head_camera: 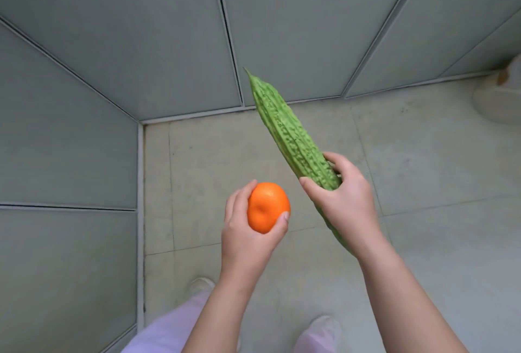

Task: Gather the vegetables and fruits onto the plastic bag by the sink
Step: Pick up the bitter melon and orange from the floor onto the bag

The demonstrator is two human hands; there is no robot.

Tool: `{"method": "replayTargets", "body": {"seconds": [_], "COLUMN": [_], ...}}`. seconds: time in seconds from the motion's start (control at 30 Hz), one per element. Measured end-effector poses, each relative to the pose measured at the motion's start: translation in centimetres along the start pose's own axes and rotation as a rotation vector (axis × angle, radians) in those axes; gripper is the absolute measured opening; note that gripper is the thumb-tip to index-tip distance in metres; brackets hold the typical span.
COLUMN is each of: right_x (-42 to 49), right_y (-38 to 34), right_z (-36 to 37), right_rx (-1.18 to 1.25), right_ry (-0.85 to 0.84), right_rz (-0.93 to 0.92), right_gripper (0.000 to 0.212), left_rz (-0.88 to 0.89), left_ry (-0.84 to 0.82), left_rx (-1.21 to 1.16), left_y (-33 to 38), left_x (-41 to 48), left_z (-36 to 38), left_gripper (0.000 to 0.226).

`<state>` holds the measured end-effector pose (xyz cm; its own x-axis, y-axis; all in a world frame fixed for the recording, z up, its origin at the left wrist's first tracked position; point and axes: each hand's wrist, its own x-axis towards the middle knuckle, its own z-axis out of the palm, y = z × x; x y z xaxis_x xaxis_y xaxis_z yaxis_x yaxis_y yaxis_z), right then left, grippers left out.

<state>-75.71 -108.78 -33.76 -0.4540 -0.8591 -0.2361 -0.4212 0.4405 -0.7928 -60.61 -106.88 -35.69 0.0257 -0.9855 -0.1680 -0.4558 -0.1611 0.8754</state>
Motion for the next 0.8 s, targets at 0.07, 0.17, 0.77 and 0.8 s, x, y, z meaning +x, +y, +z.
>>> {"method": "replayTargets", "body": {"seconds": [0.07,0.17,0.77,0.8], "right_x": [-1.3,-3.4,-12.5,-12.7], "right_y": [-3.1,-7.6,-29.2,-30.2], "right_z": [-2.0,-5.2,-15.7,-15.9], "right_rx": [0.020,0.059,0.195,0.195], "right_ry": [0.005,0.015,0.046,0.050], "right_rz": [-0.008,-0.002,-0.202,-0.218], "right_gripper": [0.042,0.038,0.027,0.027], "left_rz": [0.023,0.034,0.177,0.198], "left_ry": [0.008,0.032,0.201,0.209], "left_rx": [-0.005,-0.021,-0.148,-0.157], "left_y": [3.1,7.8,26.2,27.1], "left_x": [-0.4,-1.4,-5.4,-5.2], "left_z": [-2.1,-5.1,-20.2,-20.9], "left_gripper": [0.062,0.063,0.066,0.066]}}
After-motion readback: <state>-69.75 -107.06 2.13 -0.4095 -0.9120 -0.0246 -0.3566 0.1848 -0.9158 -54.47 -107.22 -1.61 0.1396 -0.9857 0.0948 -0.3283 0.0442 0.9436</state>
